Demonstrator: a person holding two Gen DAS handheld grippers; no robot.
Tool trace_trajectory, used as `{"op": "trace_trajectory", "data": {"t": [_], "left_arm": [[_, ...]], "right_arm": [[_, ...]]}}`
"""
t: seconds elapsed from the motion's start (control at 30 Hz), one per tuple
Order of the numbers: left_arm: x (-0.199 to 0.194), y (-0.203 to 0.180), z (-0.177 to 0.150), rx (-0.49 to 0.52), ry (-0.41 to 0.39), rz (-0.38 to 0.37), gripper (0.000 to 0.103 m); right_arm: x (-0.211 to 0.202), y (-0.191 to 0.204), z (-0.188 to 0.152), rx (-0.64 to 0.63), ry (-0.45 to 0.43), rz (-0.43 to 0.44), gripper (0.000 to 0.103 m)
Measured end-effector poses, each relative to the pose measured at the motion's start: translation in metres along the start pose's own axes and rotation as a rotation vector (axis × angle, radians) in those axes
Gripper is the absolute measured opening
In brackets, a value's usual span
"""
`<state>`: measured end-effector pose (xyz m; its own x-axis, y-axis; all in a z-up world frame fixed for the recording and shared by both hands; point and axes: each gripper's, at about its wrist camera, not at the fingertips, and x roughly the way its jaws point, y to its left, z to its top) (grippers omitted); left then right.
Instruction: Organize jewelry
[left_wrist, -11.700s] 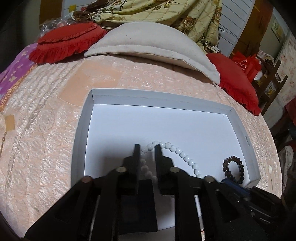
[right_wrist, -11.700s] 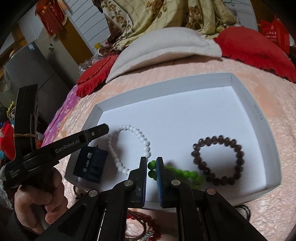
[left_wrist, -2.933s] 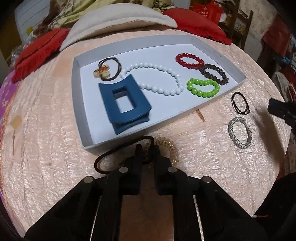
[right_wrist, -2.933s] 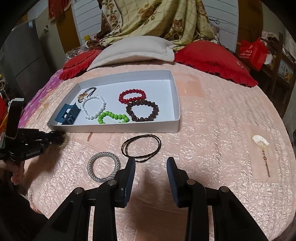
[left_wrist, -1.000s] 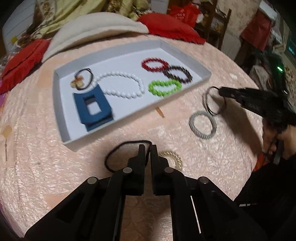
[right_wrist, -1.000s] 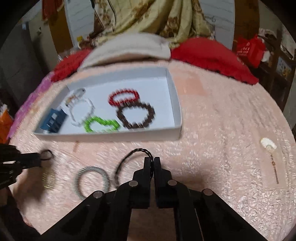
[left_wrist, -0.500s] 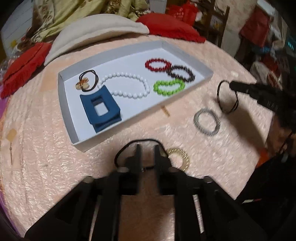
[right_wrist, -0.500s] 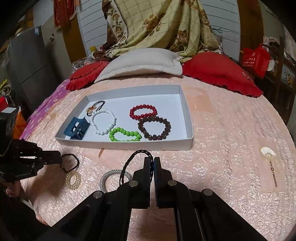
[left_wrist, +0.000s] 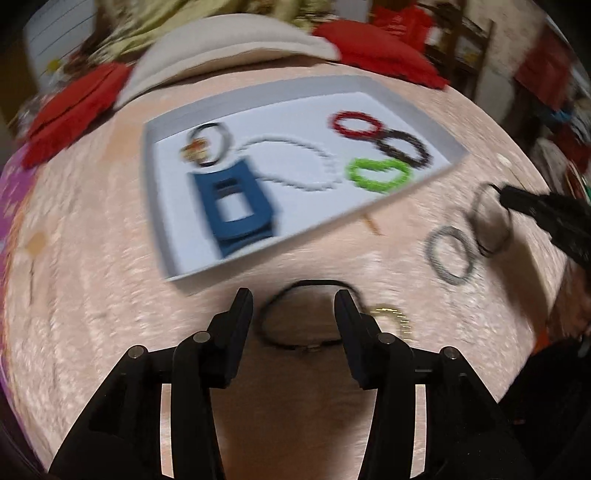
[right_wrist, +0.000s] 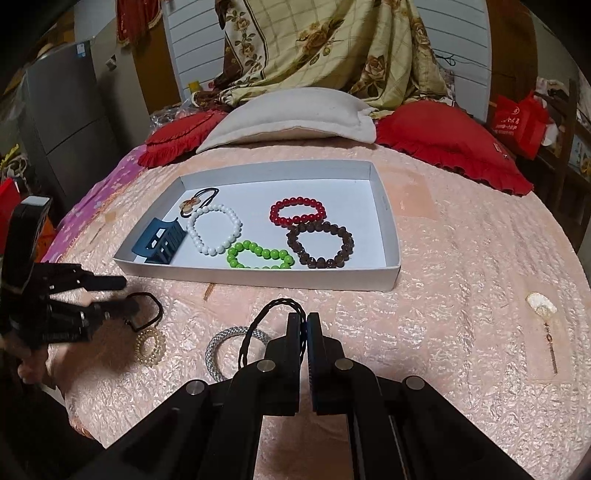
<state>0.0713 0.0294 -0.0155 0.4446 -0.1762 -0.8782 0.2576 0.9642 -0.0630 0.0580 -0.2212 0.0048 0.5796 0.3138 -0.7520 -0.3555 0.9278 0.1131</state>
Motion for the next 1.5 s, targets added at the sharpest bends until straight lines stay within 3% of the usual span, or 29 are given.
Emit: {"op": "trace_trajectory", "data": {"t": [0.13, 0.37, 0.6, 0.77, 0.83, 1.23, 1.5], "left_arm": [[0.002, 0.019, -0.004, -0.057, 0.032, 0.011, 0.045], [0.004, -0.006, -0.012, 0.069, 0.046, 0.008, 0.045], [0.011, -0.017, -0.019, 0.108, 0.067, 0.008, 0.044], [0.010, -0.025, -0.022, 0.128, 0.064, -0.042, 0.009], [0.009, -0.031, -0.023, 0.143, 0.063, -0.043, 0.003], [-0.014, -0.006, -0.006, -0.003, -0.034, -0.069, 0.002], [-0.022, -0.005, -0.003, -0.021, -0.062, -0.100, 0.002]], "right_arm": [[-0.001, 0.002, 0.000, 0.002, -0.002, 0.004, 0.003], [0.000, 0.007, 0.001, -0.013, 0.000, 0.008, 0.003], [0.000, 0.006, 0.002, -0.010, -0.002, 0.010, 0.003], [0.000, 0.006, 0.002, -0.008, -0.004, 0.009, 0.003], [-0.001, 0.005, 0.002, -0.005, -0.005, 0.009, 0.003], [-0.002, 0.005, 0.003, 0.000, -0.001, 0.008, 0.003], [-0.002, 0.009, 0.005, -0.006, -0.003, 0.019, 0.003]]}}
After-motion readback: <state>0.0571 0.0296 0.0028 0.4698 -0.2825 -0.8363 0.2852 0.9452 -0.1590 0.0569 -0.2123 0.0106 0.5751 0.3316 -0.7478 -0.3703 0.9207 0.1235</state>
